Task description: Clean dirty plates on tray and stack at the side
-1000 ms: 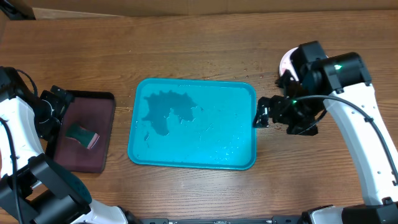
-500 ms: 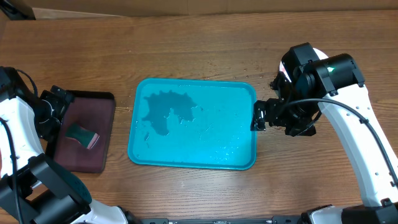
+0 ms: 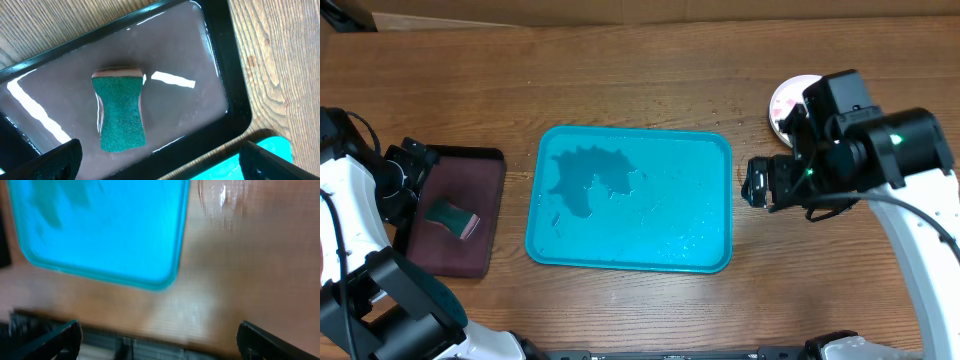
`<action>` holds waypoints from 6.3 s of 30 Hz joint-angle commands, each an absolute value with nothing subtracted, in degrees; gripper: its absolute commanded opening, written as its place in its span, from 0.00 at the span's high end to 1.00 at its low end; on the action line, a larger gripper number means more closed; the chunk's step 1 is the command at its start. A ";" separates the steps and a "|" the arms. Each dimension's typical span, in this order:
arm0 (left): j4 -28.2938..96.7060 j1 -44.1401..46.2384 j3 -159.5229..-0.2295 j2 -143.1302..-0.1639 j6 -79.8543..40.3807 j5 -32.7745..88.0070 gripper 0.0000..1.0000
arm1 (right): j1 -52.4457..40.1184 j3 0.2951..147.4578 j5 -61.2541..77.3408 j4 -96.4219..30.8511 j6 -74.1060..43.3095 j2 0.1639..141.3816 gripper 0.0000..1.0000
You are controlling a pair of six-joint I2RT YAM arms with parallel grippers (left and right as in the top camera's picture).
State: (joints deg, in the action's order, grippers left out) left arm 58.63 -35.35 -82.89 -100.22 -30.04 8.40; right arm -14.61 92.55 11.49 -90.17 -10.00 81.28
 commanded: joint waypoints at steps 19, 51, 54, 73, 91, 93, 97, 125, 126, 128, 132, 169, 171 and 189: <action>58.48 -35.22 -83.70 -99.31 -31.07 8.99 0.00 | -12.34 41.21 9.82 -41.23 -6.96 24.49 0.00; 58.46 -35.22 -83.70 -99.31 -31.07 8.99 0.00 | 0.14 0.45 8.56 1.76 -3.73 0.16 0.00; 58.48 -35.22 -83.70 -99.31 -31.07 8.99 0.00 | 0.14 0.45 8.36 0.10 0.86 0.16 0.00; 58.46 -35.22 -83.70 -99.31 -31.07 8.99 0.00 | 0.03 0.47 1.34 -4.80 4.54 0.16 0.00; 58.48 -35.22 -83.70 -99.31 -31.07 8.99 0.00 | 0.03 0.47 1.32 -4.82 4.54 0.16 0.00; 58.48 -35.22 -83.70 -99.31 -31.07 8.99 0.00 | 0.03 0.47 1.34 -4.80 4.54 0.16 0.00; 58.46 -35.22 -83.70 -99.31 -31.07 8.99 0.00 | 0.03 0.47 1.34 -4.80 4.54 0.16 0.00; 46.87 -21.06 -59.83 -75.81 -14.37 11.68 0.00 | 0.03 0.47 1.34 -4.82 4.54 0.16 0.00; 43.18 -19.49 -56.95 -73.36 -12.60 11.70 0.00 | 0.03 0.47 1.34 -4.80 4.54 0.16 0.00; 36.60 -16.56 -51.16 -68.55 -9.76 11.73 0.00 | 0.03 0.47 1.34 -4.82 4.54 0.16 0.00; 24.56 -11.40 -39.83 -59.83 -6.72 11.68 0.00 | 0.03 0.47 1.34 -4.80 4.54 0.16 0.00; 2.92 0.32 -0.27 -0.32 2.48 6.37 0.00 | 0.03 0.47 1.34 -4.82 4.54 0.16 0.00; 4.19 1.65 -0.27 -0.19 2.59 4.12 0.00 | 0.03 0.47 1.34 -4.82 4.54 0.16 0.00; 4.47 2.61 -0.27 -0.19 2.09 -0.60 0.00 | 0.03 0.47 1.34 -4.80 4.54 0.16 0.00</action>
